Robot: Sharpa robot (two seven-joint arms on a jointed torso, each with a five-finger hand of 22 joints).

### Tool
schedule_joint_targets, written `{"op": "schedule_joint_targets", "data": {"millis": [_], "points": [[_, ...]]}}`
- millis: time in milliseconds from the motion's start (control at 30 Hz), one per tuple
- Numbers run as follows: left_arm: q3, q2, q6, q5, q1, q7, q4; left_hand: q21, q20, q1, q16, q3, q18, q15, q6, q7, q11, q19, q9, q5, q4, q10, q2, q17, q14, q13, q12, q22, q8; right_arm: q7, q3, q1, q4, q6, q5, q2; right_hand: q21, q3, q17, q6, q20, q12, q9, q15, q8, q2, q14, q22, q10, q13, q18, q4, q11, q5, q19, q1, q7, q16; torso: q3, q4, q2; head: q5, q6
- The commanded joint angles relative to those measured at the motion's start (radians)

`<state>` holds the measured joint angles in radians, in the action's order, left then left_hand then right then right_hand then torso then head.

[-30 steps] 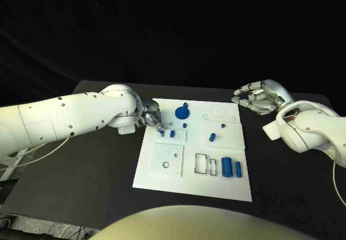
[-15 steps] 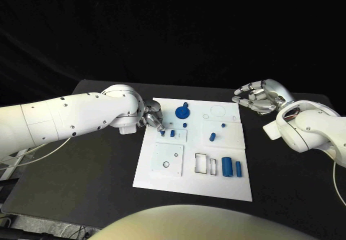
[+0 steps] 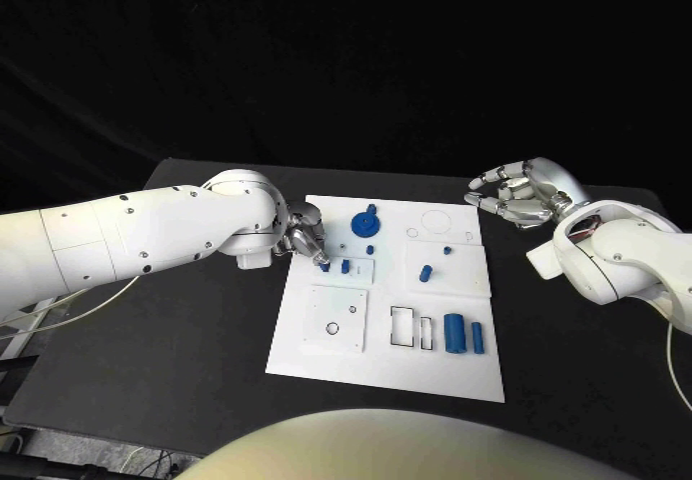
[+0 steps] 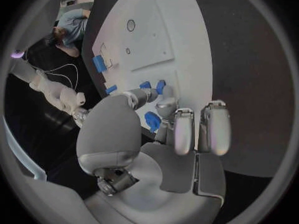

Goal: Assemble the parts on the task board

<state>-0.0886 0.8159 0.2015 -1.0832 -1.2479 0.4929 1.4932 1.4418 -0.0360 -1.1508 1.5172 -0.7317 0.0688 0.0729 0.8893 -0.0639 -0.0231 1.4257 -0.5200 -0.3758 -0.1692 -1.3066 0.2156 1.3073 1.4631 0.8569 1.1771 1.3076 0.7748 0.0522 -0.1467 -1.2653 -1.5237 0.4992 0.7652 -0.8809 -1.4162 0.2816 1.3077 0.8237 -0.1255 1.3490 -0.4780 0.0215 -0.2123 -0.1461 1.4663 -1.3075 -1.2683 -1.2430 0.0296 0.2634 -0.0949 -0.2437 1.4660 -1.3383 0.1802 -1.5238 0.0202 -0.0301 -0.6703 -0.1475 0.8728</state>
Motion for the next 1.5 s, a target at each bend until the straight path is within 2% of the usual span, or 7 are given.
{"op": "schedule_joint_targets", "data": {"millis": [33,667,1500], "points": [[-0.001,0.001,0.024,-0.003,0.001,-0.005,0.005,0.005,0.002,-0.009,0.004,-0.172,-0.017,0.007,0.014,0.008,0.0,0.005,-0.002,-0.004,0.166,-0.005,0.002,0.151,0.079,0.001,0.004,0.062,0.003,0.006,0.0,0.001,0.0,-0.014,0.008,0.001,0.004,-0.001,0.124,-0.005,0.004,-0.003,0.002,-0.003,-0.003,0.001,0.069,-0.155,0.004,0.002,0.011,0.005,0.0,0.0,0.017,0.008,-0.001,0.005,0.0001,0.0,0.0,0.0,0.0],[-0.002,-0.001,0.023,-0.006,0.002,-0.004,0.001,0.005,0.002,-0.009,0.004,-0.172,-0.017,0.007,0.014,0.008,0.0,0.005,-0.002,-0.004,0.166,-0.005,0.002,0.151,0.079,0.001,0.004,0.062,0.003,0.007,0.0,0.001,-0.001,-0.012,0.01,0.0,0.006,-0.002,0.122,-0.007,0.005,-0.002,0.002,-0.004,-0.006,0.001,0.069,-0.155,0.004,0.002,0.012,0.006,0.0,-0.001,0.017,0.007,-0.002,0.006,0.001,-0.0007,0.0,0.001,0.0],[-0.007,-0.027,0.045,-0.008,0.009,0.001,-0.018,0.005,0.004,0.0,0.004,-0.174,-0.017,0.008,0.019,0.01,-0.001,0.005,-0.006,-0.013,0.161,-0.013,0.005,0.15,0.079,0.011,0.01,0.062,0.001,0.007,0.0,0.001,-0.006,-0.01,0.012,-0.006,0.006,-0.002,0.122,-0.007,0.005,-0.002,0.002,-0.004,-0.006,0.001,0.069,-0.155,0.004,0.002,0.012,0.006,0.0,-0.001,0.017,0.007,-0.002,0.006,0.0007,-0.0008,0.0,0.006,0.0]]}}
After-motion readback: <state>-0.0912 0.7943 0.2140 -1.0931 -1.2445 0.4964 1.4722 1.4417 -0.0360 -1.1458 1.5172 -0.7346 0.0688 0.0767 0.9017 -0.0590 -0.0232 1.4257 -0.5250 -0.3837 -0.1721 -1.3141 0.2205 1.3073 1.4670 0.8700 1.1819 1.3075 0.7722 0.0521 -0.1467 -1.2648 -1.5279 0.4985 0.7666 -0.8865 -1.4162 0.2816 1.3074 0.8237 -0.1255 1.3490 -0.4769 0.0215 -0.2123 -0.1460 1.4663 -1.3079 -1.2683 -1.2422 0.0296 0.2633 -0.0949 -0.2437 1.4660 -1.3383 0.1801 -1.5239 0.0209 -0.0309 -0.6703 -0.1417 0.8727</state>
